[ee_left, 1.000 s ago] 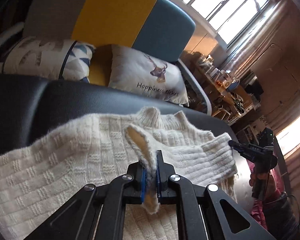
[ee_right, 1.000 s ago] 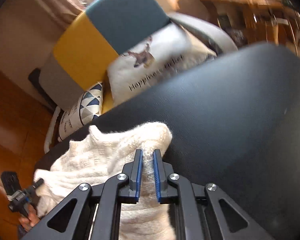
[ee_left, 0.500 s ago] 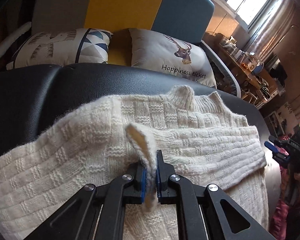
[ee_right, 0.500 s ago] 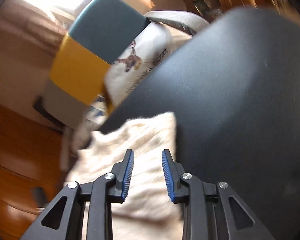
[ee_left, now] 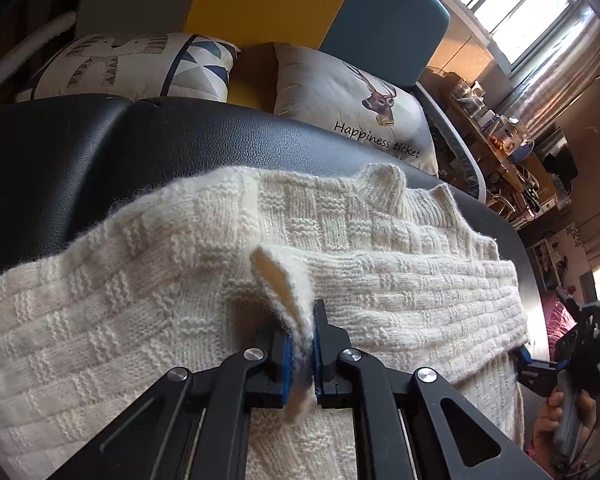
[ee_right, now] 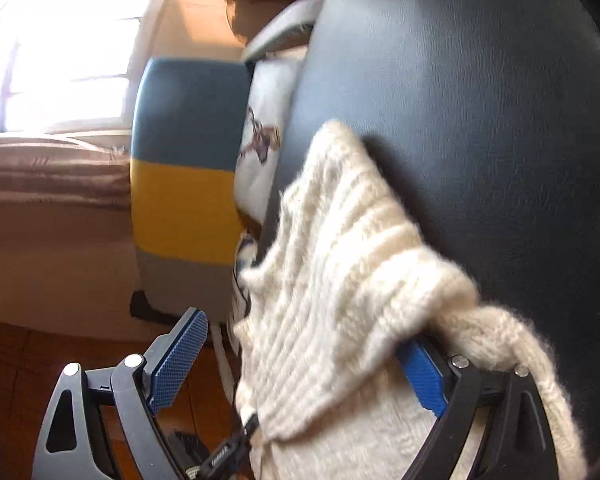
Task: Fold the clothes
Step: 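Fold the sweater side inward with the right gripper while the left gripper holds the cuff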
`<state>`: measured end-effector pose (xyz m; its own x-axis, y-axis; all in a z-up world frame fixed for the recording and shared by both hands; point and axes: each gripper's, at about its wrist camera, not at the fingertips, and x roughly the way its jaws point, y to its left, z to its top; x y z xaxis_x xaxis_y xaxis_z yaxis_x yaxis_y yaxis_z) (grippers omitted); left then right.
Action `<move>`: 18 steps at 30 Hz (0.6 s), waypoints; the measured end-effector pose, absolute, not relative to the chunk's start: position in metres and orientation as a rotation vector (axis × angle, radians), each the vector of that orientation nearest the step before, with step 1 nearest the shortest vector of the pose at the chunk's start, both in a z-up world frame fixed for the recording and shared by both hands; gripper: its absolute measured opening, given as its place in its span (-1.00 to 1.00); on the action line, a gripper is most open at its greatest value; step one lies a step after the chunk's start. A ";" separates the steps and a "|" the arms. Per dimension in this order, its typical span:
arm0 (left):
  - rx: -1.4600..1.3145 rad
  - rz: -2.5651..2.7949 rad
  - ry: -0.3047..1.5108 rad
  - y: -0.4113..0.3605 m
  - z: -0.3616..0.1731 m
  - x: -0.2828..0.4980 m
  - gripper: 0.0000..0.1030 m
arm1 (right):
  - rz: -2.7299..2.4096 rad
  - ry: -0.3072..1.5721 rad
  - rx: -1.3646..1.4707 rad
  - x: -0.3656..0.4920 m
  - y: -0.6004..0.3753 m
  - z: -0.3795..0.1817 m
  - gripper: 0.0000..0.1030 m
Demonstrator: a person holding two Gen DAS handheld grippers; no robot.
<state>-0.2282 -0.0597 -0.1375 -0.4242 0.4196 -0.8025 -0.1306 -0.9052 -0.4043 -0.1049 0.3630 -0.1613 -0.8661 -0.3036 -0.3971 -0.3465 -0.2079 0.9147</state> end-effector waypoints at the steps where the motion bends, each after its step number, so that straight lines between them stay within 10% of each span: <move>1: -1.454 2.373 -0.389 -0.060 -0.138 -0.227 -0.84 | 2.287 1.944 -0.721 -0.101 0.365 -0.159 0.82; 9: -1.443 2.368 -0.354 -0.064 -0.135 -0.225 -0.83 | 2.324 1.881 -0.828 -0.090 0.380 -0.168 0.59; 18: -1.446 2.179 -0.820 -0.121 -0.132 -0.232 -0.54 | 2.608 1.381 -1.158 -0.085 0.367 -0.111 0.60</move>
